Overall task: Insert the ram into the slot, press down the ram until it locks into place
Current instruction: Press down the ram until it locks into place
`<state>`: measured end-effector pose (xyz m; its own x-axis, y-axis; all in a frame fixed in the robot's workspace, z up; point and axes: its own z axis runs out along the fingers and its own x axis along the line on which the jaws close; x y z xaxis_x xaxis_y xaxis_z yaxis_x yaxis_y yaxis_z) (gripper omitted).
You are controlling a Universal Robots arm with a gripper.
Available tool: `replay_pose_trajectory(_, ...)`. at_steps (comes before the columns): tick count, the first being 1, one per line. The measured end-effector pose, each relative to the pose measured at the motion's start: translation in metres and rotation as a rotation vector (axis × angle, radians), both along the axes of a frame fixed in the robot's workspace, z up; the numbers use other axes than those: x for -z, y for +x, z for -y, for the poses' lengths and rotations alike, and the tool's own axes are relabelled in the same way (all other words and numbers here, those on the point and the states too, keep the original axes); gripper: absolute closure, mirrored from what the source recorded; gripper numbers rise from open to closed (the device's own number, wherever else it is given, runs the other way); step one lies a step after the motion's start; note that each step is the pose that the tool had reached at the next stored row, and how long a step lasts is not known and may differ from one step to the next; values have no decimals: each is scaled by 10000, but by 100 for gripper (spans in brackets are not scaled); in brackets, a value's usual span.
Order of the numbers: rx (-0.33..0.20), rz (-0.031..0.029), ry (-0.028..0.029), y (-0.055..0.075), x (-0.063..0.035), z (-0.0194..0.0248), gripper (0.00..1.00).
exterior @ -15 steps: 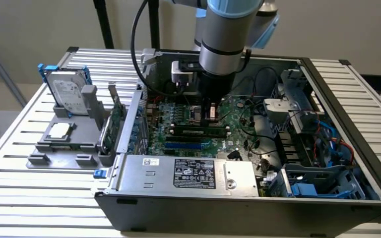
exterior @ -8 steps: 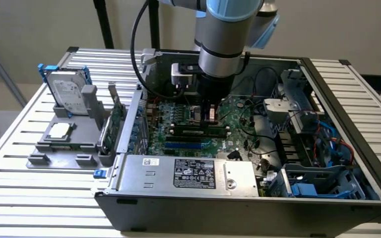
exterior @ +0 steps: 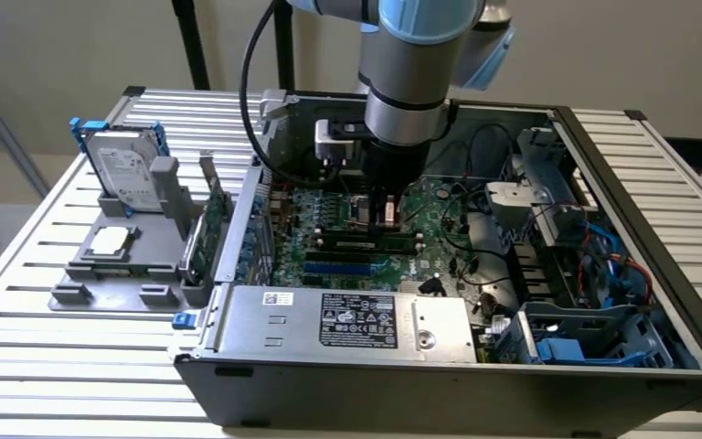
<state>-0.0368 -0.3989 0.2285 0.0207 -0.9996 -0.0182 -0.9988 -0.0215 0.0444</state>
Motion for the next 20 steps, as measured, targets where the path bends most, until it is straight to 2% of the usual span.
replay_pose_trajectory(4,0,-5,-10,1,-165,1,89)
replay_pose_trajectory(20,0,-5,-7,1,-172,1,89)
